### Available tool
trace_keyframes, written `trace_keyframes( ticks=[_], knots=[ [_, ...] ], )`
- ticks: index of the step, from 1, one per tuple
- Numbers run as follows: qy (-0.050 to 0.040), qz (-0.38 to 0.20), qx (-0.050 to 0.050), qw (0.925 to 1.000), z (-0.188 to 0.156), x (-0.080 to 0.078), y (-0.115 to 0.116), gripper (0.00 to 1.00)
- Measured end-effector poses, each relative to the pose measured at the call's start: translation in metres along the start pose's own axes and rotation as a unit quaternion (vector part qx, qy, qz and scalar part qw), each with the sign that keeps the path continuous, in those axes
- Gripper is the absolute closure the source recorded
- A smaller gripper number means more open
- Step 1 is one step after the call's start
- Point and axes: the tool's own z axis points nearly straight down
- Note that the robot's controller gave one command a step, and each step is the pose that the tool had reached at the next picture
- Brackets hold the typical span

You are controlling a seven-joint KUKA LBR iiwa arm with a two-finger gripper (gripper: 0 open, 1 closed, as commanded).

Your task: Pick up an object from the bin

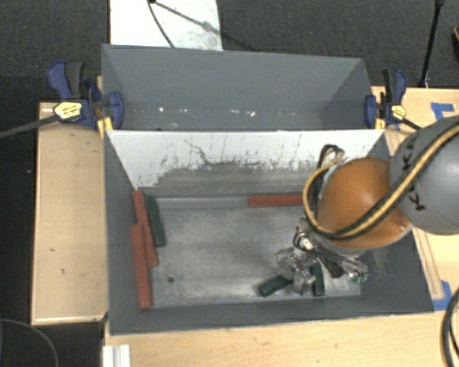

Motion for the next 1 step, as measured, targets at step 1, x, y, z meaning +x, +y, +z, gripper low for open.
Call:
trace_keyframes(
  ticks=[1],
  knots=[
    [-0.0032,0.003,0.003,1.0000,-0.1169,-0.0181,-0.0183,1.00]
  ],
)
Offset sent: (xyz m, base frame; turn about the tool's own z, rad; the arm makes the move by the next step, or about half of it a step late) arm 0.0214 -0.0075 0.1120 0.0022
